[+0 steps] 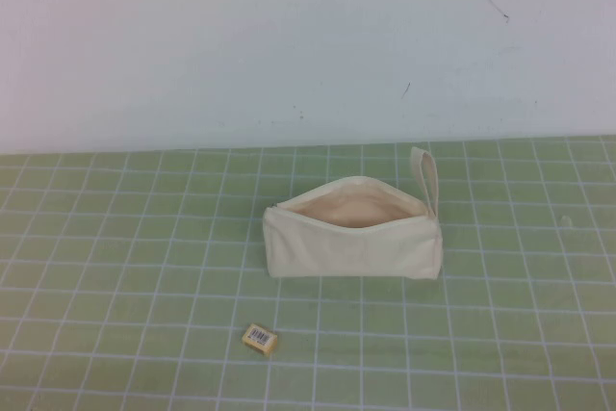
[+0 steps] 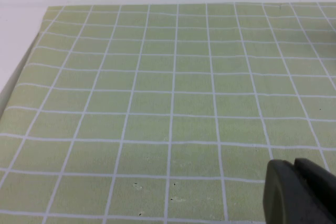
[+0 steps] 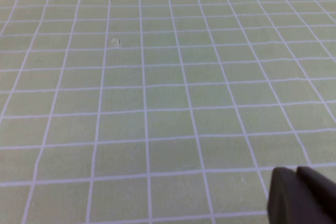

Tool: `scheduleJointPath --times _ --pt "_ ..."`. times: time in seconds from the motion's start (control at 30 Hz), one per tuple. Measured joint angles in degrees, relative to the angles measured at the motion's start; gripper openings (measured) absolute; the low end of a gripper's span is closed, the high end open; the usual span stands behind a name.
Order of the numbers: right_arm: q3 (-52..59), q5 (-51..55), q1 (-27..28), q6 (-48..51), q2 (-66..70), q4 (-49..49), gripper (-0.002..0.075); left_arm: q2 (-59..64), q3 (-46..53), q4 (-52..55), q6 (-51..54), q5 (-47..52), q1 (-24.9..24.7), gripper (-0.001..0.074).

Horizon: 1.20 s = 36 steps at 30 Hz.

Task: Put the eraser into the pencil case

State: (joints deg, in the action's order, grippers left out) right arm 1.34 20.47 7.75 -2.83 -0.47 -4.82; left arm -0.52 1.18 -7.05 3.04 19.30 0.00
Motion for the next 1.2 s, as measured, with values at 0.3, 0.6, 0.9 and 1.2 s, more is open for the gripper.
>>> scheduleJointPath --times 0.3,0.6,0.9,1.2 --pt "0.0 0.0 0.0 0.0 0.0 0.0 0.0 0.0 0.0 0.0 0.0 0.0 0.0 -0.0001" --pt "0.0 0.0 0.0 0.0 0.0 0.0 0.0 0.0 0.0 0.0 0.0 0.0 0.0 -0.0001" --pt "0.0 0.0 0.0 0.0 0.0 0.0 0.0 0.0 0.0 0.0 0.0 0.0 0.0 -0.0001" --pt "0.0 0.0 0.0 0.0 0.0 0.0 0.0 0.0 0.4 0.0 0.0 -7.5 0.0 -0.0001"
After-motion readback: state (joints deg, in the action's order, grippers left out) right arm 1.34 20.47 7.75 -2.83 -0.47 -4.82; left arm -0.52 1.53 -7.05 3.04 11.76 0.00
